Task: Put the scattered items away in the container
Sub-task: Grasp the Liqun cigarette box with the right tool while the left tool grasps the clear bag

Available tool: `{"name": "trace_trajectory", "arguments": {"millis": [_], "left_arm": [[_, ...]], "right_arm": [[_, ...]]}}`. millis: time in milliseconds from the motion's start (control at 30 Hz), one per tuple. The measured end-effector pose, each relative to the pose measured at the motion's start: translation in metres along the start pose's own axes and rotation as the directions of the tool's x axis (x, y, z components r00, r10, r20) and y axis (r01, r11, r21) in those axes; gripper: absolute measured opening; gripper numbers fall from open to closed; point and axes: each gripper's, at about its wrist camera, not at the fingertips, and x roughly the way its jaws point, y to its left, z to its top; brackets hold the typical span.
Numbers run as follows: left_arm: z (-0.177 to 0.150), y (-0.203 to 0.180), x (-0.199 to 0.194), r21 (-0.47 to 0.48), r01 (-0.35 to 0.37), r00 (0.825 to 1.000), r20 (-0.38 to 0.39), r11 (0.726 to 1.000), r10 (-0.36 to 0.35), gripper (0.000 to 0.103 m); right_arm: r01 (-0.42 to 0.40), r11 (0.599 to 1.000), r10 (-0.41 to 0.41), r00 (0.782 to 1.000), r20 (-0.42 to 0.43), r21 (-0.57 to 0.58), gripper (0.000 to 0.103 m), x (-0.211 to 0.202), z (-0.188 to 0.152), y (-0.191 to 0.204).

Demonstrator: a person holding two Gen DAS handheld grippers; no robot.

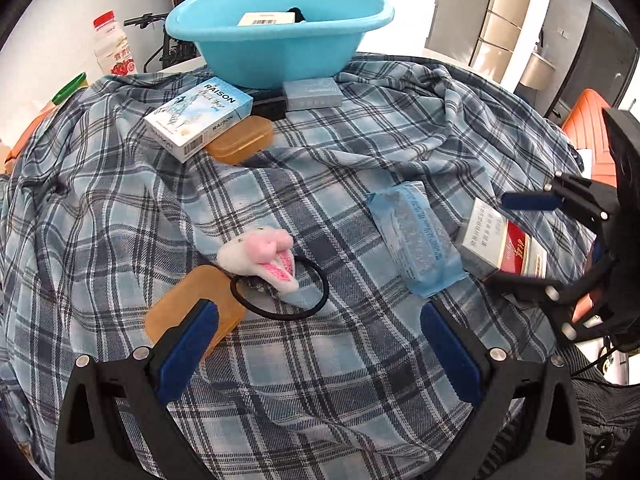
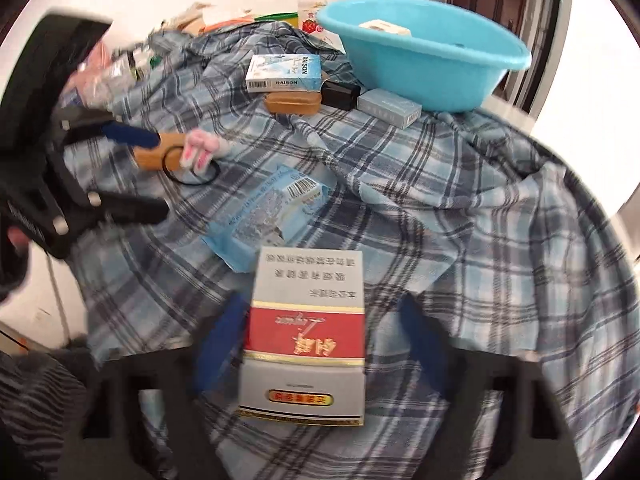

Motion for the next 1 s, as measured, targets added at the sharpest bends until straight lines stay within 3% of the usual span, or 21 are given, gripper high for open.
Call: {"name": "trace_trajectory", "arguments": {"millis": [67, 200, 433, 633, 867, 933, 1000], "left_arm": [[0.001, -0.001, 0.000, 0.007, 0.004, 1.000, 0.000, 1.000, -0.004, 0.102], [0.004, -0.011, -0.001, 0.048, 0.006, 1.000, 0.012, 0.999, -0.007, 0.103], [0.015, -0.027, 0.003, 0.036, 0.044, 0.999, 0.024, 0.998, -0.045, 0.102], [0.032, -0.046, 0.022, 0.004, 0.027, 0.999, -0.018, 1.000, -0.027, 0.102], [0.045, -0.062, 0.044, 0.006, 0.022, 0.998, -0.050, 1.000, -0.022, 0.102], [0.046, -0.061, 0.049, -0.001, 0.033, 0.998, -0.059, 0.999, -0.033, 0.096], [0.048, -0.062, 0.059, 0.005, 0.051, 0.995, -0.089, 0.999, -0.050, 0.061]], "right_arm": [[0.014, 1.000, -0.014, 1.000, 0.007, -0.010, 0.055, -0.004, -0.002, 0.001], [-0.030, 0.996, 0.028, 0.999, 0.018, 0.081, 0.055, -0.015, -0.001, -0.016], [0.052, 0.981, -0.056, 0.998, 0.019, 0.185, 0.055, -0.024, -0.005, -0.051], [0.093, 0.967, -0.102, 0.994, 0.025, 0.238, 0.056, -0.029, -0.009, -0.074], [0.083, 0.962, -0.093, 0.995, 0.026, 0.259, 0.056, -0.033, -0.018, -0.087], [0.084, 0.960, -0.094, 0.995, 0.028, 0.268, 0.056, -0.035, -0.020, -0.091], [0.089, 0.957, -0.101, 0.994, 0.030, 0.277, 0.056, -0.036, -0.020, -0.095]]}}
